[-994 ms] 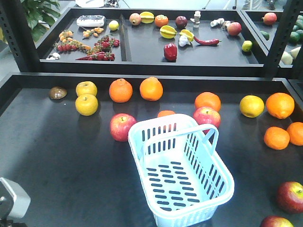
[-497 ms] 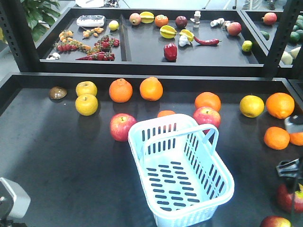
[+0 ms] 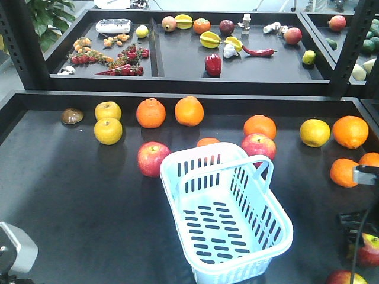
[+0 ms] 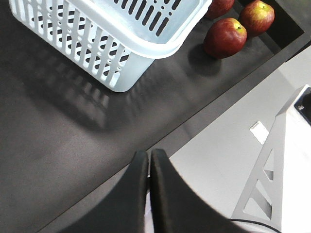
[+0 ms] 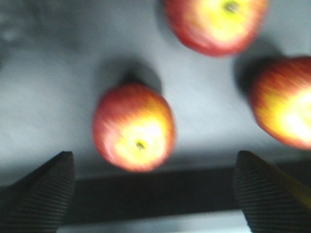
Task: Pick three apples into basket with both arms
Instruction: 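Reach the right gripper down and grasp a red apple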
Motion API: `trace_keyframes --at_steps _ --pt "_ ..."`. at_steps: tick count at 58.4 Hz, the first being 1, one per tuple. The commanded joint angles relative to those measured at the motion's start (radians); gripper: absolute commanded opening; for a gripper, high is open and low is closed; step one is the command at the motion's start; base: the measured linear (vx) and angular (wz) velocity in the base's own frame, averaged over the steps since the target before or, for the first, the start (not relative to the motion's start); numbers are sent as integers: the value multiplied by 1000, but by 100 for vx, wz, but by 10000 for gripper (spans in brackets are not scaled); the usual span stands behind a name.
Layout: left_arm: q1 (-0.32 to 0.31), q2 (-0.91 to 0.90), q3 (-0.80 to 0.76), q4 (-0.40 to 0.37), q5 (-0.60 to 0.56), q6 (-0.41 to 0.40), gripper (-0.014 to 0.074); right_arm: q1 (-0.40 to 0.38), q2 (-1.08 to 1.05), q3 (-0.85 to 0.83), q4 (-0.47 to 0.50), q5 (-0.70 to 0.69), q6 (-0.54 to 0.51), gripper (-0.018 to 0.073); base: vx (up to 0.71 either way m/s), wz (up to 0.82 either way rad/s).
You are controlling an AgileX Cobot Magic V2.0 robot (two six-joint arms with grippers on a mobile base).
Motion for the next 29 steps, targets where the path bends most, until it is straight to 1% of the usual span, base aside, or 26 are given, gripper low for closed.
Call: trace_keyframes --at_steps 1,9,15,29 --pt "-5 -3 -24 -38 -35 -2 -6 -8 -5 28 15 -51 -16 605 0 0" --pt "-5 -3 -24 -37 -33 -2 -6 -8 33 96 15 -118 -27 602 0 0" --pt "-5 -3 -24 -37 -33 -2 -6 -8 46 113 22 -156 -27 599 0 0" --pt "-5 -3 -24 -37 -32 -2 -6 -8 50 113 47 -178 -39 599 0 0"
